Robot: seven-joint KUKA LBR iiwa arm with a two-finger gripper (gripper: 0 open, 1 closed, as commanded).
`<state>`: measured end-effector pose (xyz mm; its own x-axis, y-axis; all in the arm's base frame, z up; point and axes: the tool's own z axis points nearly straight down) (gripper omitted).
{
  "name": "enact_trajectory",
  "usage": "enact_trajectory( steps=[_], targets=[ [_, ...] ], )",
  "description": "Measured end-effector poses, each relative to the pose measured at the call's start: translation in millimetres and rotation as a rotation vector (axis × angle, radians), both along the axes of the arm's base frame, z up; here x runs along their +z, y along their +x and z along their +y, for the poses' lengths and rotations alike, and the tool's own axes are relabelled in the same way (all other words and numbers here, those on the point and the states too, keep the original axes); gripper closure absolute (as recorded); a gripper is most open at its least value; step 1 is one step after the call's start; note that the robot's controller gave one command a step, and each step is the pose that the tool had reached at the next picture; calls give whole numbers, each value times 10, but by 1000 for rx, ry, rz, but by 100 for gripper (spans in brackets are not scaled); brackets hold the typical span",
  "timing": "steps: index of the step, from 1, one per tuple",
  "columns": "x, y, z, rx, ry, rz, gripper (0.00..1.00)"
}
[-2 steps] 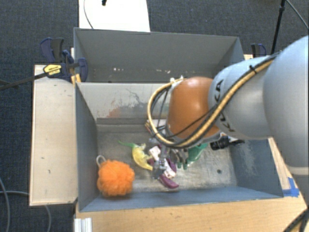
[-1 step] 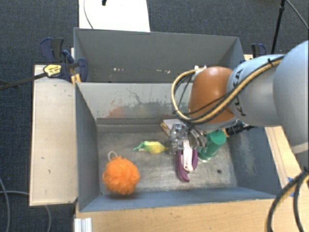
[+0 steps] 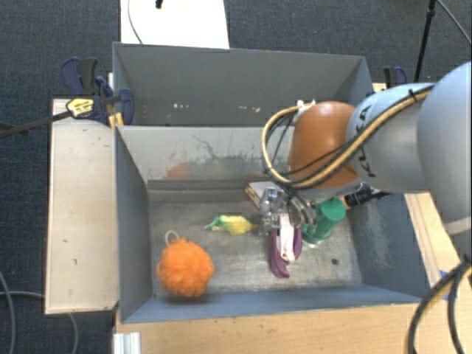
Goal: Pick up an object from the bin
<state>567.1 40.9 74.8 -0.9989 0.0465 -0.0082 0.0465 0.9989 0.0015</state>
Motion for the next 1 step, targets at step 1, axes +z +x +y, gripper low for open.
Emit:
enact_trajectory(
  steps=[1],
  targets=[
    [400,18,-57,28,0,13,100]
  ],
)
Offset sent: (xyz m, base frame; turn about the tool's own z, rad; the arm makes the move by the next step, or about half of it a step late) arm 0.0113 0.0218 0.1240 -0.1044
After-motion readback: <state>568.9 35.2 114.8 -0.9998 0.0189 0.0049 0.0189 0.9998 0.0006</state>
